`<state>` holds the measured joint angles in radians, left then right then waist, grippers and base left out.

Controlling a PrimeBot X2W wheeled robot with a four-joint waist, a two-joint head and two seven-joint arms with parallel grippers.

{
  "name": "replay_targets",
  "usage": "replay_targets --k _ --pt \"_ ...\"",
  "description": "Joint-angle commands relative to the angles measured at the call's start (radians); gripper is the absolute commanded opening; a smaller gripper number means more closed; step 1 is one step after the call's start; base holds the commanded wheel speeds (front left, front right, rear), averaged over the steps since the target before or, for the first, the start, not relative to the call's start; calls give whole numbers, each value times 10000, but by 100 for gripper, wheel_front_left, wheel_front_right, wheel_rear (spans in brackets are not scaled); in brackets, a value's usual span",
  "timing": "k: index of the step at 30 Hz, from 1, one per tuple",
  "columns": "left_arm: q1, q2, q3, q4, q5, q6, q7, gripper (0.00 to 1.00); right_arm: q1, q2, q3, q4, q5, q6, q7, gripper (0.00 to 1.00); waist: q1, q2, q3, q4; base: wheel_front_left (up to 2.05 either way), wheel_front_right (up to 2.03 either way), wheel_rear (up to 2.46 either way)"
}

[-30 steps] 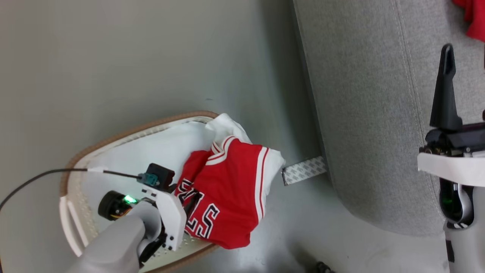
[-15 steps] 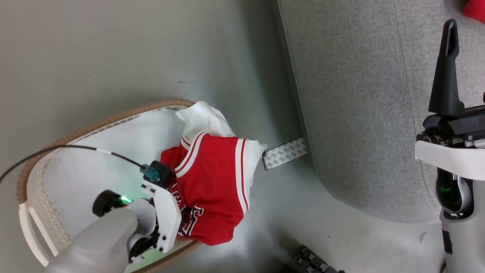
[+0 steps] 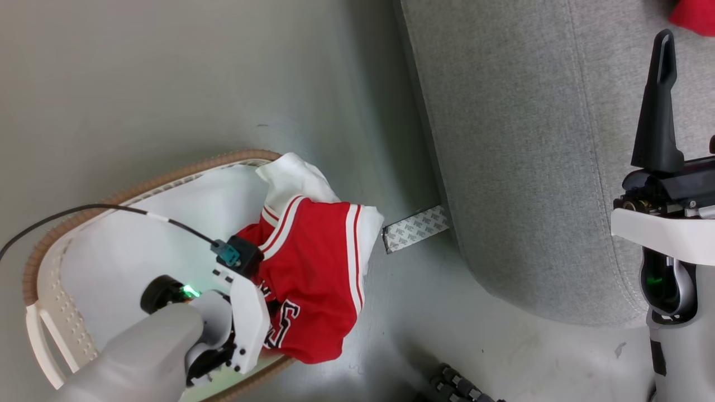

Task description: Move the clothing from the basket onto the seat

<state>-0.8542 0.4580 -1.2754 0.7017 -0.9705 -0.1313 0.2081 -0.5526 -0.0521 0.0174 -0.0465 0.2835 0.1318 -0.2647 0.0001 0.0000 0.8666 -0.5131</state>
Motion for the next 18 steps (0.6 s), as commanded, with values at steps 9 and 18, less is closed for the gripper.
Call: replay_targets --k 9,18 --pt "134 -306 -55 144 -237 12 -1228 0 209 19 -226 207 -244 -22 7 100 -1 0 -1097 476 0 0 0" --pt "503 -838 -58 -112 -174 14 -2634 0 926 -20 -512 577 -719 -22 7 100 -1 0 -3041 1503 0 0 0"
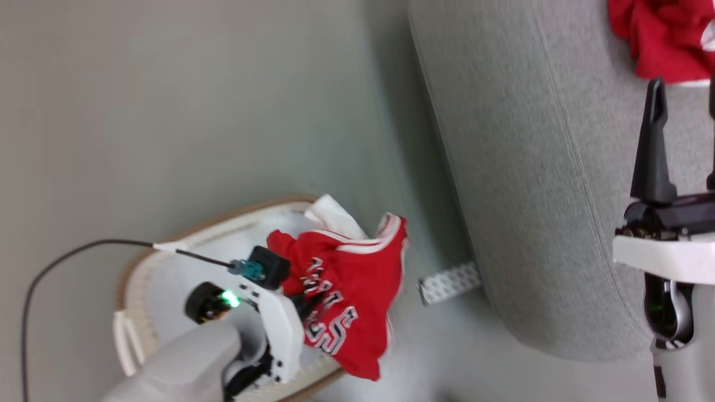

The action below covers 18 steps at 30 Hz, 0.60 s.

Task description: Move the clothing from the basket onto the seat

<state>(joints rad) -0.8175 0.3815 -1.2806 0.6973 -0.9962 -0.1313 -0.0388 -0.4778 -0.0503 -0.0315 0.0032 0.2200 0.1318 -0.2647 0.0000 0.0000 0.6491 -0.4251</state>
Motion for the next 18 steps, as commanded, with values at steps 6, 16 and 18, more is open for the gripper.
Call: replay_targets --k 6,16,18 --pt "403 -553 -9 -333 -61 12 -1068 0 673 -429 60 432 -118 -22 8 100 0 0 -2358 1302 0 0 0" --pt "647 -967 77 -459 -193 13 -2102 0 1478 -1015 436 962 288 -22 7 100 0 0 -4241 1962 0 0 0" --pt "573 -987 296 -434 -107 13 -2196 0 1680 -1051 532 1053 392 -22 7 100 0 0 -4574 2093 0 0 0"
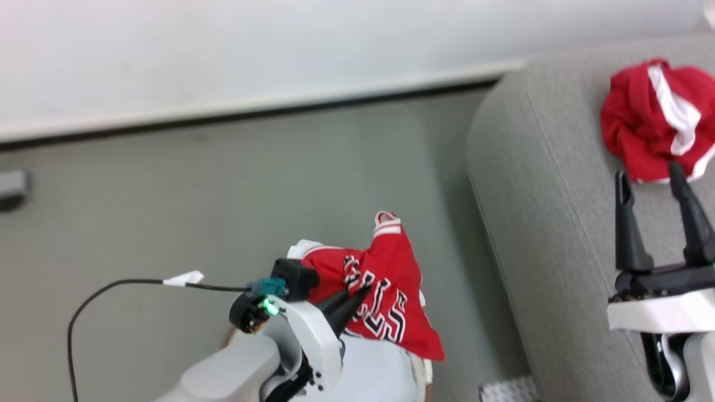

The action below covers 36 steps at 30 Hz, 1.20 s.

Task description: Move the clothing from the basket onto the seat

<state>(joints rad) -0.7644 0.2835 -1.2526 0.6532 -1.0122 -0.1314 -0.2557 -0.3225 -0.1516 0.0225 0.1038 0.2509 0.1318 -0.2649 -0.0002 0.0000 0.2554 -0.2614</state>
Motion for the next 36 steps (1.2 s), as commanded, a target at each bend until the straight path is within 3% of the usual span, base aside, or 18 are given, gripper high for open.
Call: replay_targets --k 1,15,26,36 --pt "-12 -12 142 12 169 29 -57 0 232 -59 36 73 146 -22 10 100 2 0 -795 523 0 0 0" --pt "175 281 2651 -1597 1676 885 -94 0 1302 187 1353 553 742 -22 10 100 2 0 -2270 1189 0 0 0" --pt "134 805 3664 -2981 1819 1656 -96 0 1331 276 2620 752 892 -22 10 100 2 0 -2468 1245 0 0 0" --pt "392 1006 3799 -3546 1853 1924 -96 0 1094 380 3254 951 978 -22 10 100 2 0 -2470 1259 0 0 0"
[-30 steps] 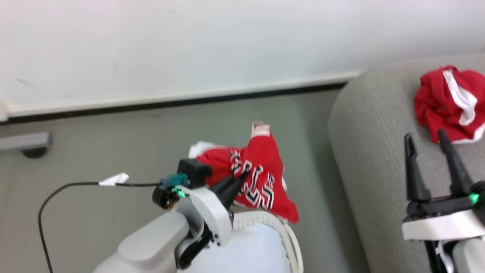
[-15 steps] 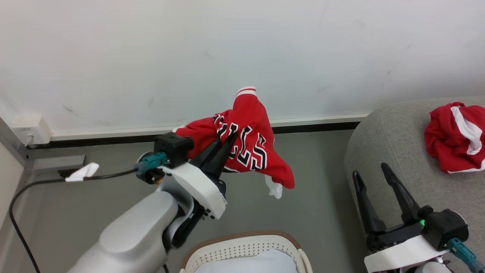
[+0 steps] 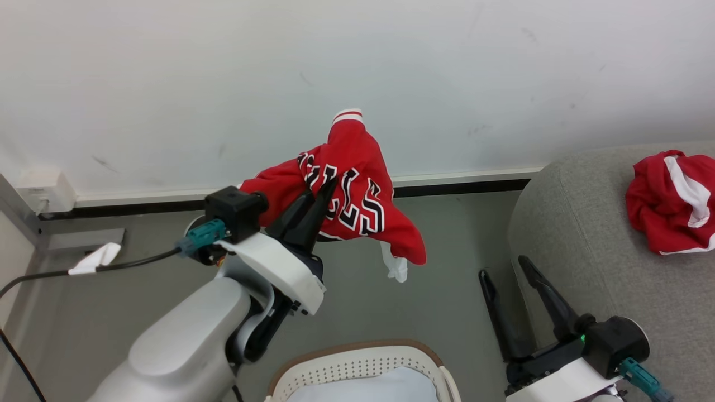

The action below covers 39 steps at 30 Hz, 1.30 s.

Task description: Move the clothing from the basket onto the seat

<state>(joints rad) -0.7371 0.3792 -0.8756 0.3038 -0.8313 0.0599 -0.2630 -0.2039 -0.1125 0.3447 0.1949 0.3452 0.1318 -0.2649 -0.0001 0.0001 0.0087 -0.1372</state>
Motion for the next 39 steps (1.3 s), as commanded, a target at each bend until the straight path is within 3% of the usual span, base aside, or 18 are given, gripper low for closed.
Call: replay_targets --k 1,14,25,33,35,36,39 --pt "129 33 19 -89 44 22 -21 0 -117 -29 116 79 47 -22 9 100 1 -1 -5 40 0 0 0" --pt "307 -468 -533 -454 207 36 83 0 -805 -137 1795 1445 140 -22 9 100 1 -1 -25 786 0 0 0" --pt "671 -1098 -1396 -420 401 -173 270 0 -1412 272 1734 2097 -325 -22 11 100 1 -1 -108 1601 0 0 0" --pt "839 -1231 -1617 -376 366 -201 286 0 -1398 365 1538 2149 -377 -22 9 100 1 -1 -163 1888 0 0 0" --pt "854 -1229 -1634 -382 346 -185 290 0 -1352 378 1519 2129 -359 -22 9 43 1 -1 -167 1926 0 0 0" --pt "864 -1217 -1637 -386 334 -176 289 0 -1331 385 1493 2092 -327 -22 9 0 1 -1 -168 1938 0 0 0" --pt "893 -1167 -1627 -408 300 -137 279 0 -1272 404 1519 2055 -264 -22 9 0 1 -1 -169 1929 0 0 0"
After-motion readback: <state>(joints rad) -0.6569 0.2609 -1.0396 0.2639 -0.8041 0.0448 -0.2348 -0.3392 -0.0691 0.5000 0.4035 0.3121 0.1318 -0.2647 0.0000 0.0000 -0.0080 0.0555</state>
